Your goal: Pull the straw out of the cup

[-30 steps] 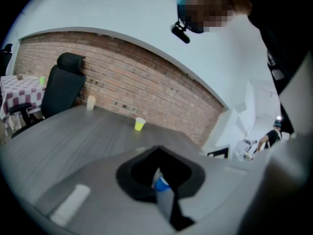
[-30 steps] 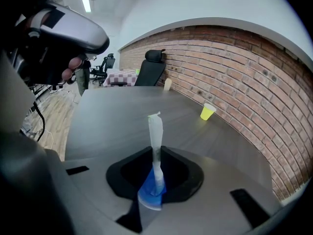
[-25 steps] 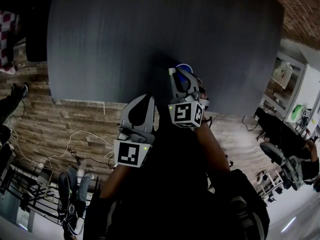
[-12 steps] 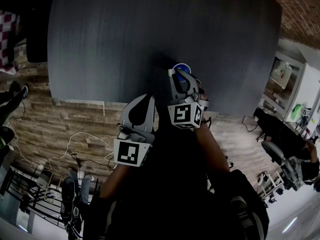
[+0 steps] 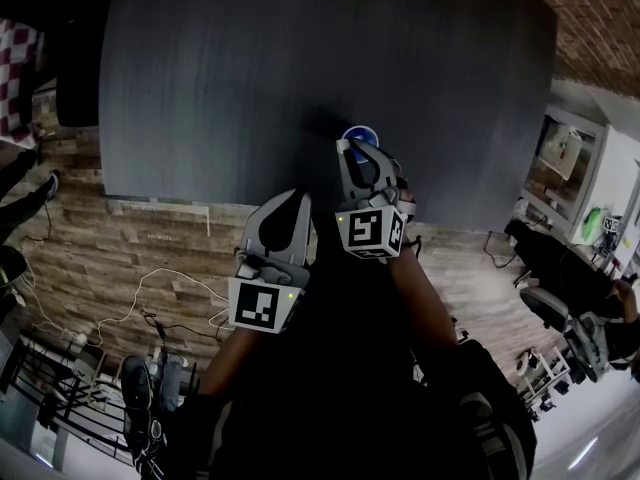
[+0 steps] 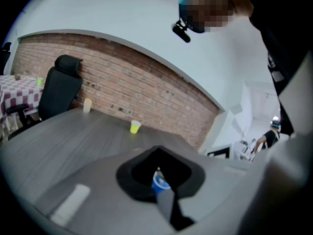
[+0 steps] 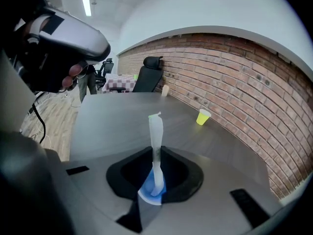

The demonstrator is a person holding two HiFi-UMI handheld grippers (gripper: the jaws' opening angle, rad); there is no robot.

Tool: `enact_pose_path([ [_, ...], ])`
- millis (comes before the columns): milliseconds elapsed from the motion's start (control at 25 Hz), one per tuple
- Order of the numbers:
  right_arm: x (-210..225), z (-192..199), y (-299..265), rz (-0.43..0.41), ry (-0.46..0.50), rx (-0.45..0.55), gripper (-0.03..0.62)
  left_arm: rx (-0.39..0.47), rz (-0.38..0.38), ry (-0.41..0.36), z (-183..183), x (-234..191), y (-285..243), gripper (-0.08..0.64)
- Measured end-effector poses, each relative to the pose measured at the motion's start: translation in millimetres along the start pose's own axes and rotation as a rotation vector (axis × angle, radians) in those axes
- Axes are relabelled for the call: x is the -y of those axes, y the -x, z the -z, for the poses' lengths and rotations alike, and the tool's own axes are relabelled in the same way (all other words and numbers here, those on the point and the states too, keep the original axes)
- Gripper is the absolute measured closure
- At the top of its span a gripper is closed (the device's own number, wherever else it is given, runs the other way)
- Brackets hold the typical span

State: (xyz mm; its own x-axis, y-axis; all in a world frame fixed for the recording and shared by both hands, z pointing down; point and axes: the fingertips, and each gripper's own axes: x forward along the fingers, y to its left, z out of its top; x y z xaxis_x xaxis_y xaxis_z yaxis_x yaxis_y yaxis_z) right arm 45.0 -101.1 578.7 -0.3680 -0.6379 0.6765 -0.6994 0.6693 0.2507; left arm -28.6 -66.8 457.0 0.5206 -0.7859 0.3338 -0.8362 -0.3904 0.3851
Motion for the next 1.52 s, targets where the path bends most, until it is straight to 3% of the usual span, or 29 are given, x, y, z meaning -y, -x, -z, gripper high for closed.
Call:
enact_pose_path([
  [720, -2.0, -26.0, 28.6, 0.05, 0.015, 0.052, 0.546, 0.063, 0.038, -0.047, -18.7, 12.1, 23.0, 0.555],
  [1520, 17.3, -57.3, 82.8, 0.123, -0.08, 0.163, 0.546, 0.16, 0.108, -0.138, -51.4, 42.9, 46.5, 0.555],
])
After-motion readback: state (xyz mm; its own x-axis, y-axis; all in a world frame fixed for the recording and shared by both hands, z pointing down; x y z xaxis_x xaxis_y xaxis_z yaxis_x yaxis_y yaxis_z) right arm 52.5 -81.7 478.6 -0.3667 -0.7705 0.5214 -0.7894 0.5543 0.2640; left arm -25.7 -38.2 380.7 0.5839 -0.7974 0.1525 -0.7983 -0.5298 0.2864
